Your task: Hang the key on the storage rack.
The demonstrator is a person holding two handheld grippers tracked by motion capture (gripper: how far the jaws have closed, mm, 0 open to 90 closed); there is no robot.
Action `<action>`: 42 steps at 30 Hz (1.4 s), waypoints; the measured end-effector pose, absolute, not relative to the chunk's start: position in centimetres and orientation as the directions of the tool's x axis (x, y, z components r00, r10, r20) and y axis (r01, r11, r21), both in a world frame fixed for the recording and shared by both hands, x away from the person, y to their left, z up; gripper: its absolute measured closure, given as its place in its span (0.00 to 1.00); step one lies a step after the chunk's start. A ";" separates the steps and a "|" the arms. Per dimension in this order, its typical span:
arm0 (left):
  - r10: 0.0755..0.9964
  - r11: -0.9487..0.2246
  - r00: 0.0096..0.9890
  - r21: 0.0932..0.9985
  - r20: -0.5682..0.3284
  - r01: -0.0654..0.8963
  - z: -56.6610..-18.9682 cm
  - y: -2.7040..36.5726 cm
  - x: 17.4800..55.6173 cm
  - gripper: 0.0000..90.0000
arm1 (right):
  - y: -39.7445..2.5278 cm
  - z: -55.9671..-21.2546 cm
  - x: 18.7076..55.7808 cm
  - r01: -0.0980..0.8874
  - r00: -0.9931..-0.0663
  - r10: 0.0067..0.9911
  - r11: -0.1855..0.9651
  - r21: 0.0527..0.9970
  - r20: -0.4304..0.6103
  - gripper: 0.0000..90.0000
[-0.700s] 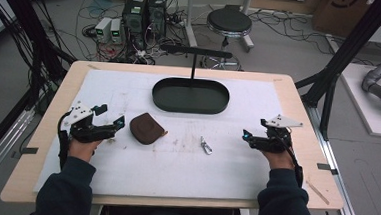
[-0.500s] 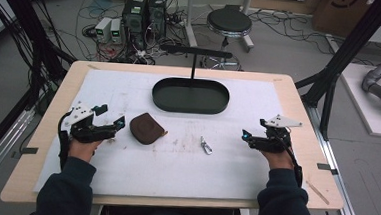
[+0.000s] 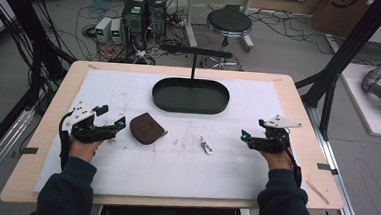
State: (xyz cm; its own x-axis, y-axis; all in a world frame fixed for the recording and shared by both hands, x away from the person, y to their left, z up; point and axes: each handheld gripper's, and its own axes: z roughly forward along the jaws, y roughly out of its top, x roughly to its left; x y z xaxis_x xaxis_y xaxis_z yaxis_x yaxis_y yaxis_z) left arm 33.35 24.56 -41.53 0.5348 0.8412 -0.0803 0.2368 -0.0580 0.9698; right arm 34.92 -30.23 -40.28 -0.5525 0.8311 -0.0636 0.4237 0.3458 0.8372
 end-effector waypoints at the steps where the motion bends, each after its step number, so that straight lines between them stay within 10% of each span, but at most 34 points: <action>1: 0.841 -0.058 0.535 0.970 -0.080 0.237 -41.5 24.6 33.4 0.19 | -30.2 -40.3 34.9 0.424 -0.553 0.831 0.346 0.837 -0.064 0.22; 20: 0.839 -0.068 0.539 0.967 -0.078 0.245 -41.7 24.5 33.4 0.19 | -23.5 -40.9 35.0 0.404 -0.691 0.723 0.401 0.822 -0.013 0.32; 22: 0.839 -0.073 0.539 0.966 -0.076 0.249 -41.8 24.4 33.5 0.19 | -21.5 -41.4 35.1 0.390 -0.751 0.660 0.463 0.796 -0.016 0.48; 42: 0.836 -0.093 0.544 0.958 -0.072 0.270 -42.0 24.1 33.5 0.20 | -16.9 -43.5 37.1 0.454 -0.797 0.604 0.566 0.688 0.029 0.75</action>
